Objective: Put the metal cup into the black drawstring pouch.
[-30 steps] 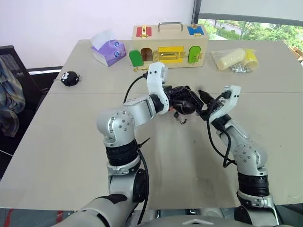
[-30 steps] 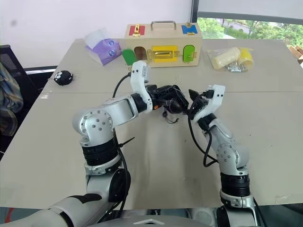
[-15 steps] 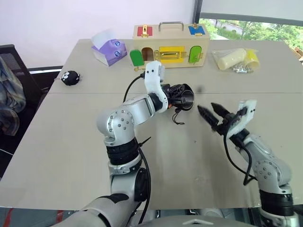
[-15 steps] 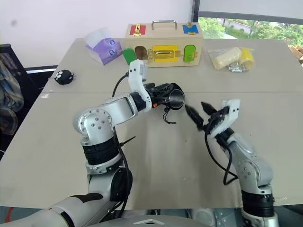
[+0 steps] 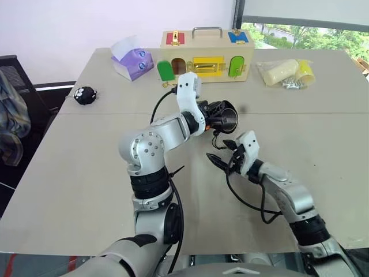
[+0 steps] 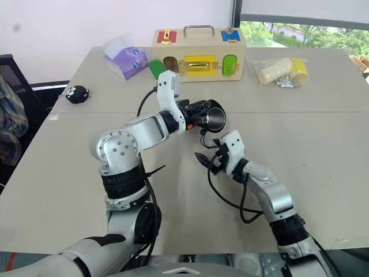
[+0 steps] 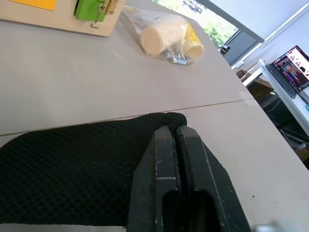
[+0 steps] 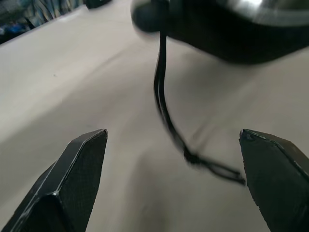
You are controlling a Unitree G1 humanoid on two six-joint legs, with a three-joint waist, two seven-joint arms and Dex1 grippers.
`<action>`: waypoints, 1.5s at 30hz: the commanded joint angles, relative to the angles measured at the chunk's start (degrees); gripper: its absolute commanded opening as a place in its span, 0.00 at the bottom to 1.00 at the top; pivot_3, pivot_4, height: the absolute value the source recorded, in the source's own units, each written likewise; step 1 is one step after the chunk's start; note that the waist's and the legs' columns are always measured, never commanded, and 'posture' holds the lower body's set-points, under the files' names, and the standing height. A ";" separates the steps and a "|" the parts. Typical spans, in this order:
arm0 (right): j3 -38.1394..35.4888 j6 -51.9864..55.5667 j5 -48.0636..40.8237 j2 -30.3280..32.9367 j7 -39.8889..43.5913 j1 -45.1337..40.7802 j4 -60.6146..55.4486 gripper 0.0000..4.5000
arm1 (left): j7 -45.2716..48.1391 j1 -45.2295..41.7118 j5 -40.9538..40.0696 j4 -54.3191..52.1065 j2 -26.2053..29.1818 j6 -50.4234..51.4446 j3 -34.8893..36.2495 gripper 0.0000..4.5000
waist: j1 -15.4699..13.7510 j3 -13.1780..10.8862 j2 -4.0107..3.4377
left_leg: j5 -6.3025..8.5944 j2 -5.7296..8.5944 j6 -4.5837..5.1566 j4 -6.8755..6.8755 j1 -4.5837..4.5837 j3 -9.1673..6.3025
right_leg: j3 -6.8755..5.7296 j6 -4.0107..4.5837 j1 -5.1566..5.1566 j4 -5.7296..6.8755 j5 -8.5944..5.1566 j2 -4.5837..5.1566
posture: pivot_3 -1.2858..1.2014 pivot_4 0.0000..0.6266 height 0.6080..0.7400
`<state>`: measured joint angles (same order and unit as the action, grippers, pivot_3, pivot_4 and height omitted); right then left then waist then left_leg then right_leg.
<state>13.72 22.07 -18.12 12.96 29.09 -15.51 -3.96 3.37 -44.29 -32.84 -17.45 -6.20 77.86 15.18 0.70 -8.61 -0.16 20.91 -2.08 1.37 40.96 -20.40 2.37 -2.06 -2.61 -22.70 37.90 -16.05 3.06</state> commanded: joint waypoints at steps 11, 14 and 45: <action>-1.74 -7.04 12.50 2.84 -3.93 -1.51 -2.32 0.01 | -0.77 0.04 -0.97 -2.60 0.83 -1.22 0.01 0.00 | 0.01 0.00 0.00 | -0.03 0.01 -0.05 0.01 -0.04 -0.11 | -0.09 0.00 0.00 0.03 0.00 0.04 | 0.52 0.24 1.00; -6.55 -8.37 15.78 5.97 -7.90 -3.55 -6.73 0.01 | -1.33 0.45 -0.99 -3.31 0.77 -1.27 0.38 0.00 | -0.11 -0.04 -0.06 | -0.03 0.05 -0.05 0.02 -0.08 -0.11 | -0.09 0.00 -0.02 0.03 0.00 0.08 | 0.52 0.24 1.00; -11.80 -12.99 14.23 3.38 -11.41 -25.67 -12.18 0.00 | 12.61 2.31 5.18 -4.88 11.82 -33.62 -16.70 0.36 | 0.33 -0.04 -0.05 | -0.21 0.00 -0.31 -0.06 -0.31 -0.30 | -0.21 0.04 -0.29 0.09 0.02 -0.04 | 0.52 0.24 1.00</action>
<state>1.83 8.93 -2.87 16.51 16.94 -41.13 -12.73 14.20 -40.66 -30.36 -20.85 4.67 48.95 0.57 1.03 -8.65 -0.21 20.70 -2.08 1.06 40.87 -20.69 2.07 -2.27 -2.57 -22.99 37.99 -16.03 3.00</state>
